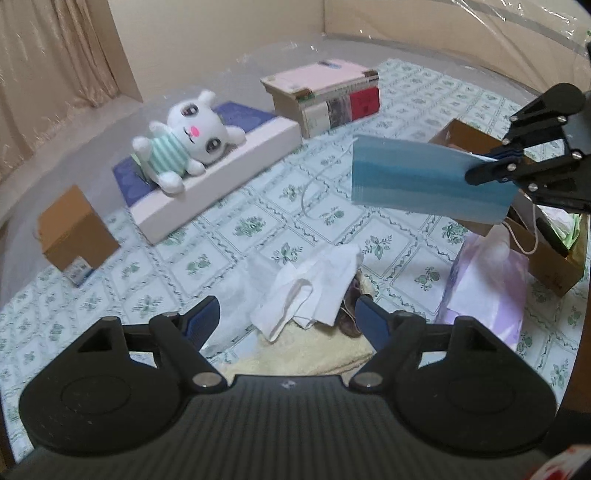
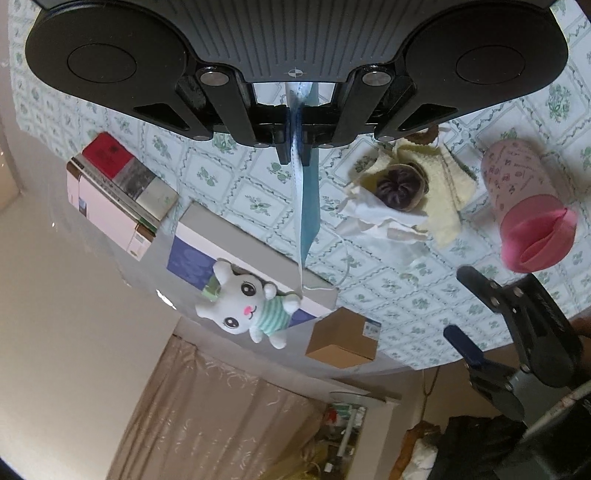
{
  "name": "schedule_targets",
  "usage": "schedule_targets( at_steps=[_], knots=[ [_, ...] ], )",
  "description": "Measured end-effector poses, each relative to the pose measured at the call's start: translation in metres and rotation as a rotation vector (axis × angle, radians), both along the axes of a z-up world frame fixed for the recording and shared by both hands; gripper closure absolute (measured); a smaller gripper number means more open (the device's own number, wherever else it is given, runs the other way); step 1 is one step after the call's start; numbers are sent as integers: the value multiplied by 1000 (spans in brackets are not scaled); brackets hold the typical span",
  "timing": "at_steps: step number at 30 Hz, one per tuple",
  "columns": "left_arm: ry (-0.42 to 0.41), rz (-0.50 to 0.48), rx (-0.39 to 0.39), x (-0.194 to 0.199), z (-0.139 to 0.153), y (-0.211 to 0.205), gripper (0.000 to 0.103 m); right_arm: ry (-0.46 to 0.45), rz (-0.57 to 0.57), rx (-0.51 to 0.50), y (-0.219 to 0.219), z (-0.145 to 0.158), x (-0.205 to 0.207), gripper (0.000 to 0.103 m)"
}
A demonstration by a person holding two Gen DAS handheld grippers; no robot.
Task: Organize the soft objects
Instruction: 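Lift the blue mask with the right tool while the left tool grasps the white cloth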
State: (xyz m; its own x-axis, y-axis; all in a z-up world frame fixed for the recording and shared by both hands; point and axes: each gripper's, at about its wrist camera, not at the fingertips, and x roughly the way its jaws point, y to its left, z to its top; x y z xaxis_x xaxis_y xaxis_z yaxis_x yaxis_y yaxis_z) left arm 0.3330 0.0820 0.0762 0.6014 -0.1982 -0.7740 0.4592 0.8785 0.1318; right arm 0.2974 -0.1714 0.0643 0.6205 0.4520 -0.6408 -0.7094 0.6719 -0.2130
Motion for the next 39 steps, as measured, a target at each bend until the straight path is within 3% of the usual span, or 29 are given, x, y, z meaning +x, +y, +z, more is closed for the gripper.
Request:
schedule_targets(
  at_steps=[5,12,19,23,28,30,34,39],
  knots=[
    [84,-74,-20,35,-20,-10,24,29,-23,23,-1,-8,15,100],
    [172,-246,146,59,-58,-37,24,48,-50,13,-2,-25,35,100],
    [242,-309,179,83,-83,-33,24,61,-55,7,0,-36,46,100],
    [267,-360,149,88,-87,-26,26,75,-56,22,1,-37,47,100],
    [277,-309,53,99,-83,-12,31,82,-54,28,4,-40,49,100],
    [274,-292,24,103,-81,-8,42,83,-53,29,4,-40,49,100],
    [293,-282,-37,108,-83,-2,47,84,-52,29,5,-42,49,100],
    [298,-272,-6,110,-99,-9,47,88,-57,30,7,-45,51,100]
  ],
)
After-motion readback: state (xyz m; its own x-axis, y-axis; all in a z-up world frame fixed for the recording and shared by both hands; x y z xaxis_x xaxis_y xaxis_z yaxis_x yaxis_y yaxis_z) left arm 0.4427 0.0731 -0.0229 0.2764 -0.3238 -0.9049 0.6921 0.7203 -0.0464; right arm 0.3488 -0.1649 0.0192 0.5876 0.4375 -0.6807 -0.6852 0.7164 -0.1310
